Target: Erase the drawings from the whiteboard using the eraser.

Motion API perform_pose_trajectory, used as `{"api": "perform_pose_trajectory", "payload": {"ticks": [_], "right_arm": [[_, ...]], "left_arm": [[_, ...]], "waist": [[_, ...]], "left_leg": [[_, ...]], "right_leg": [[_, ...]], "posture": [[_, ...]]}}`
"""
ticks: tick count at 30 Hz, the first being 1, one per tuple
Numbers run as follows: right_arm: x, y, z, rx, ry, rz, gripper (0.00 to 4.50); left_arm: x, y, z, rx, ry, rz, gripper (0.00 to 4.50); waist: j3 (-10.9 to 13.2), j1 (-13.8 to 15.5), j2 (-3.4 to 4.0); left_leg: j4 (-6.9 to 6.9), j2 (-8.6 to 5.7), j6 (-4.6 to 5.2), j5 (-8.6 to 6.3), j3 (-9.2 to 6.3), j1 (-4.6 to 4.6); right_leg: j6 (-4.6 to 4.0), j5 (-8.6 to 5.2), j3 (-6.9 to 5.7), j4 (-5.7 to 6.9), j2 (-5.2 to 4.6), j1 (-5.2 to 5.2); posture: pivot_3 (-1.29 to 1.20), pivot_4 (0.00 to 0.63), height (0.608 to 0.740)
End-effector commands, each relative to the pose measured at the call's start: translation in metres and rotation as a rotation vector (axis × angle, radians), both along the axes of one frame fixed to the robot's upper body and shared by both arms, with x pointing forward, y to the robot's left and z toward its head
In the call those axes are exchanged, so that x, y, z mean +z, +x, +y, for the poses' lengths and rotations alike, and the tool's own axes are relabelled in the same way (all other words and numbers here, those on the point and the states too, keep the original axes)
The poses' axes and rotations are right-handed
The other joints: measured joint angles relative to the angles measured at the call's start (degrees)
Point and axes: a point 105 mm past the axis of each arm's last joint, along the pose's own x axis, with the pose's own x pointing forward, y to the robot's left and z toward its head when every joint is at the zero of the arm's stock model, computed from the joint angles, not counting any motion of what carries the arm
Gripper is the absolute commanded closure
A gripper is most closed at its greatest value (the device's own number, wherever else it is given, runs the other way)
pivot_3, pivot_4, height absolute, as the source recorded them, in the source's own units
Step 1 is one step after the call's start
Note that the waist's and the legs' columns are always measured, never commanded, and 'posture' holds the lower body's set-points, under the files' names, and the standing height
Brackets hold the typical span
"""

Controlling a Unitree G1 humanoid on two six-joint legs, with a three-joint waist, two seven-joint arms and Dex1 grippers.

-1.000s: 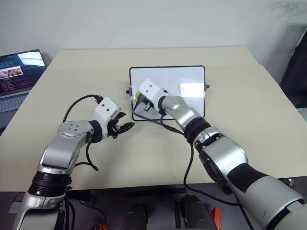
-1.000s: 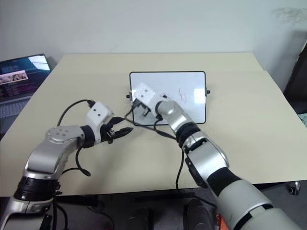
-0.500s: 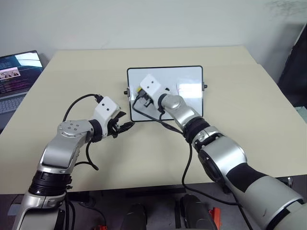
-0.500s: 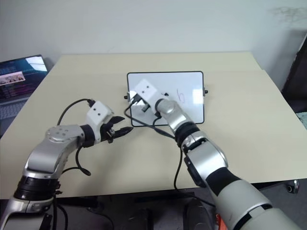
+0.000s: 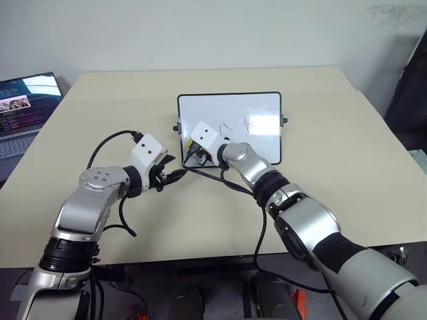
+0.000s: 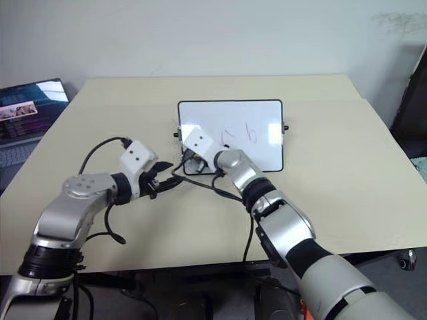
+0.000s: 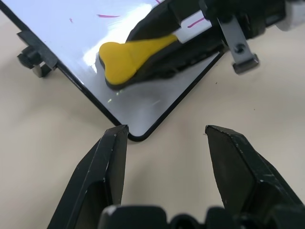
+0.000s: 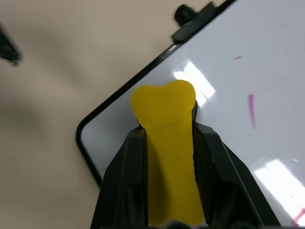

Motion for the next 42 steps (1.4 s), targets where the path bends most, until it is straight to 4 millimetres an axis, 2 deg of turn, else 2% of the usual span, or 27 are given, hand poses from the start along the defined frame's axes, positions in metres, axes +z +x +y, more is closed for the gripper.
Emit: {"api": "perform_pose_trajectory", "payload": {"ticks": [1, 4, 9, 14, 17, 20, 23, 28, 31, 36, 39, 42], "right_arm": [[0.020, 0.029, -0.050, -0.237, 0.042, -0.038, 3.54], [0.028, 0.033, -0.056, -0.279, 0.092, -0.019, 3.54], [0.028, 0.028, -0.045, -0.225, 0.071, -0.011, 3.54], [0.010, 0.015, -0.026, -0.114, 0.000, 0.023, 3.54], [-0.011, 0.001, -0.015, 0.013, -0.109, 0.091, 3.54], [-0.023, -0.007, -0.014, 0.079, -0.178, 0.132, 3.54], [-0.024, -0.007, -0.017, 0.073, -0.187, 0.135, 3.54], [-0.008, 0.006, -0.027, -0.011, -0.141, 0.082, 3.54], [0.005, 0.008, -0.025, -0.011, -0.101, 0.063, 3.54], [0.036, -0.003, 0.002, 0.119, -0.058, 0.021, 3.54], [0.058, -0.013, 0.021, 0.182, -0.020, -0.019, 3.54], [0.062, -0.013, 0.026, 0.170, -0.012, -0.055, 3.54]], "left_arm": [[0.013, 0.002, -0.002, -0.015, 0.006, -0.047, 1.71], [0.012, 0.003, -0.003, -0.018, 0.006, -0.047, 1.71], [0.012, 0.004, -0.005, -0.025, 0.006, -0.047, 1.71], [0.012, 0.004, -0.005, -0.026, 0.006, -0.046, 1.71], [0.012, 0.003, -0.005, -0.025, 0.005, -0.046, 1.71], [0.012, 0.003, -0.005, -0.026, 0.005, -0.045, 1.71], [0.012, 0.004, -0.005, -0.025, 0.004, -0.045, 1.71], [0.011, 0.004, -0.005, -0.025, 0.003, -0.044, 1.71], [0.012, 0.004, -0.005, -0.025, 0.001, -0.046, 1.71], [0.012, 0.006, 0.002, -0.003, 0.006, -0.050, 1.71], [0.012, 0.008, 0.009, 0.022, 0.011, -0.052, 1.71], [0.011, 0.008, 0.011, 0.026, 0.013, -0.054, 1.71]], "waist": [[0.00, 0.68, 0.00], [-0.03, 1.12, -0.06], [-0.05, 0.88, -0.08], [-0.05, 0.53, -0.08], [-0.05, -0.15, -0.08], [-0.05, -0.64, -0.08], [-0.05, -0.63, -0.08], [-0.05, -0.58, -0.08], [-0.05, -0.55, -0.08], [-0.02, -0.46, -0.07], [0.00, -0.51, -0.06], [0.01, -0.63, -0.05]], "left_leg": [[0.00, -0.01, 0.04, 0.03, 0.00, -0.01], [0.01, -0.02, 0.13, 0.09, -0.01, -0.07], [-0.07, 0.01, 0.14, 0.09, 0.01, -0.07], [-0.08, 0.03, 0.14, 0.09, 0.02, -0.07], [-0.10, 0.07, 0.13, 0.08, 0.04, -0.06], [-0.12, 0.11, 0.13, 0.08, 0.04, -0.05], [-0.13, 0.13, 0.13, 0.08, 0.04, -0.03], [-0.12, 0.13, 0.13, 0.08, 0.04, -0.03], [-0.12, 0.13, 0.13, 0.08, 0.03, -0.03], [-0.09, 0.13, 0.13, 0.09, 0.04, -0.07], [-0.12, 0.14, 0.13, 0.08, 0.02, -0.26], [-0.19, 0.17, 0.10, 0.06, 0.04, -0.74]], "right_leg": [[-0.02, 0.01, 0.00, -0.01, 0.00, 0.00], [-0.32, -0.15, 0.00, -0.05, 0.00, 0.00], [-0.21, -0.09, 0.00, -0.06, 0.01, -0.05], [-0.09, -0.02, 0.01, -0.08, 0.04, -0.05], [-0.08, -0.02, 0.01, -0.09, 0.08, -0.06], [-0.07, -0.01, 0.00, -0.09, 0.11, -0.06], [-0.07, -0.01, 0.00, -0.06, 0.14, -0.06], [-0.07, -0.01, 0.00, -0.07, 0.14, -0.06], [-0.08, -0.01, 0.00, -0.07, 0.14, -0.06], [-0.30, -0.13, 0.01, -0.08, 0.14, -0.08], [-0.07, 0.00, -0.02, -0.08, 0.15, -0.29], [-0.20, 0.07, -0.01, -0.08, 0.16, -0.81]], "posture": [[0.00, 0.150, 0.740], [0.00, 0.150, 0.740], [0.00, 0.150, 0.740], [0.00, 0.150, 0.740], [0.00, 0.150, 0.740], [0.00, 0.150, 0.740], [0.00, 0.150, 0.740], [0.00, 0.150, 0.740], [0.00, 0.150, 0.740], [0.00, 0.150, 0.740], [0.00, 0.150, 0.740], [0.00, 0.150, 0.740]]}}
